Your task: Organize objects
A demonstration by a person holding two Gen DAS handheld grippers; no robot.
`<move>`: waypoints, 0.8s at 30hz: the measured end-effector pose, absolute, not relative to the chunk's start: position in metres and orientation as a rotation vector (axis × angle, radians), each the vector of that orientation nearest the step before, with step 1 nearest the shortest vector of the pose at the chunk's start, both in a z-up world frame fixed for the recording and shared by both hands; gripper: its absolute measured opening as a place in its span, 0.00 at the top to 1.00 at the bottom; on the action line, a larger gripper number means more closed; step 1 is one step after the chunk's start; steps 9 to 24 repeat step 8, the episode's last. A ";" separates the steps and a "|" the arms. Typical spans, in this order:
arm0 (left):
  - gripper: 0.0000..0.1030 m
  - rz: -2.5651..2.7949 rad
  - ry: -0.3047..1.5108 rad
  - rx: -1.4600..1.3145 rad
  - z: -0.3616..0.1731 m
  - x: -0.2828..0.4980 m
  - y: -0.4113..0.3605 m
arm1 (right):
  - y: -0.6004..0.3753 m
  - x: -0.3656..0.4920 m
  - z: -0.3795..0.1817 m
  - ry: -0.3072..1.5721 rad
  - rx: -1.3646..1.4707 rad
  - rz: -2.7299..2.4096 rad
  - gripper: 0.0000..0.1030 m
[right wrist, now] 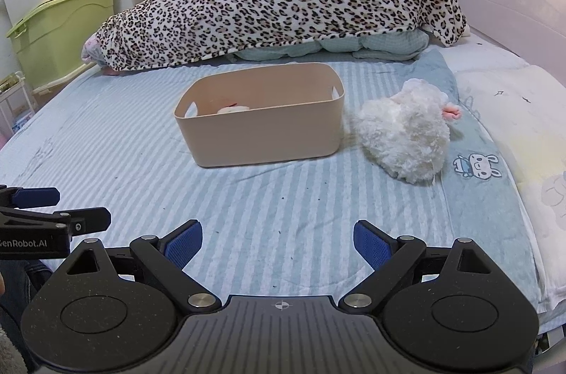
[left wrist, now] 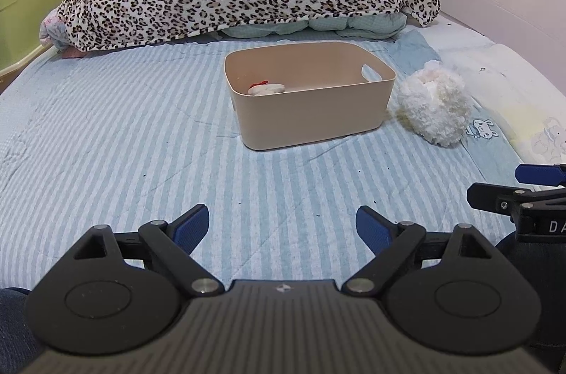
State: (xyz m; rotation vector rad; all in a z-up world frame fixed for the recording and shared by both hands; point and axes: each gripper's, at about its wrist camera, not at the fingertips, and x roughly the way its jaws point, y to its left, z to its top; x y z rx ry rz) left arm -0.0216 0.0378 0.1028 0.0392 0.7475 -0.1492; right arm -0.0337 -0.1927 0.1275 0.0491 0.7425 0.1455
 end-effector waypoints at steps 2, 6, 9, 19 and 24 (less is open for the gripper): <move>0.12 -0.155 0.748 0.036 0.103 -0.022 0.038 | -0.193 -0.033 0.128 0.743 0.050 0.146 0.09; 0.12 -0.154 0.750 0.033 0.101 -0.021 0.037 | -0.193 -0.031 0.127 0.745 0.056 0.145 0.09; 0.12 -0.153 0.751 0.033 0.101 -0.020 0.038 | -0.192 -0.030 0.126 0.749 0.061 0.143 0.09; 0.12 -0.153 0.751 0.033 0.101 -0.020 0.038 | -0.192 -0.030 0.126 0.749 0.061 0.143 0.09; 0.12 -0.153 0.751 0.033 0.101 -0.020 0.038 | -0.192 -0.030 0.126 0.749 0.061 0.143 0.09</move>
